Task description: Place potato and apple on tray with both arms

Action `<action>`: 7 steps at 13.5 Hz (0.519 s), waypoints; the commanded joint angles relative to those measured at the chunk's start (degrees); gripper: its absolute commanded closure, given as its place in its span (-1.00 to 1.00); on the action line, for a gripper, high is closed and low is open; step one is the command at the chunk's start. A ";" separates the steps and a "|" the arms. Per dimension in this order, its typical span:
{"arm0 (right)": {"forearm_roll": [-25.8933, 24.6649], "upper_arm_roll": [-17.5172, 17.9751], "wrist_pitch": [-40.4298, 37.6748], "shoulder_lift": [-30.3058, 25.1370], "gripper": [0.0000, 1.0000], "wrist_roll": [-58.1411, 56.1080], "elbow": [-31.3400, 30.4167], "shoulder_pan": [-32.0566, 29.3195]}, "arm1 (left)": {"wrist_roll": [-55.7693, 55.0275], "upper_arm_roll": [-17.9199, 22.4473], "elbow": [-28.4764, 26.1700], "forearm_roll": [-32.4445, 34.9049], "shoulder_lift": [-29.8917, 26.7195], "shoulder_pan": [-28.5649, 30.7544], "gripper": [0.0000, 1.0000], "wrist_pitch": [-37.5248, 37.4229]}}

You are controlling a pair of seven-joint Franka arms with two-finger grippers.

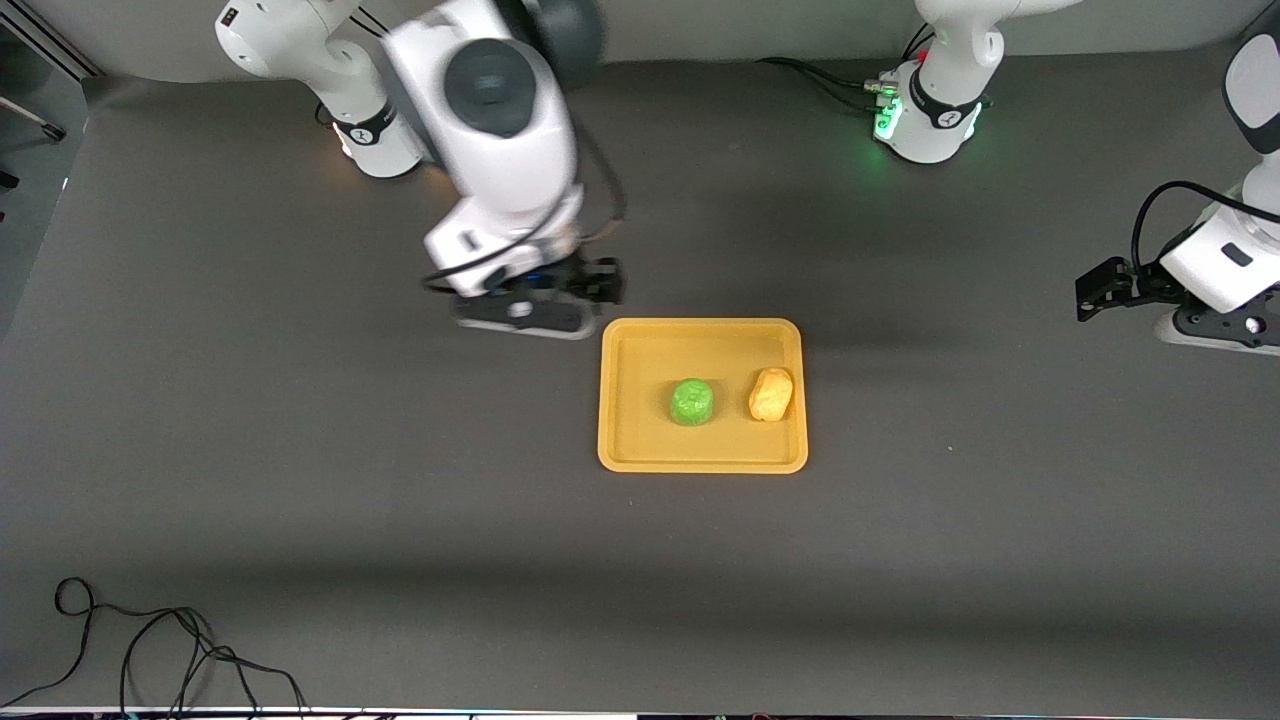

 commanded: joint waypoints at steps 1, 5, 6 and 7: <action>-0.77 1.52 1.95 -10.27 -1.00 -12.79 -11.08 -8.59 | 0.63 0.00 -0.71 0.75 -0.38 -0.13 -1.00 0.96; -3.39 10.55 2.30 -17.57 -1.00 -24.93 -18.55 -26.51 | 0.72 0.00 0.07 0.75 -0.47 -0.13 -1.00 0.88; -4.71 13.01 2.56 -18.98 -1.00 -27.31 -19.96 -30.82 | 0.81 0.00 1.12 0.75 -0.21 -0.21 -1.00 0.79; -5.42 15.30 2.91 -20.21 -1.00 -29.51 -21.45 -35.47 | 0.64 0.00 2.78 0.49 0.93 -0.21 -1.00 0.70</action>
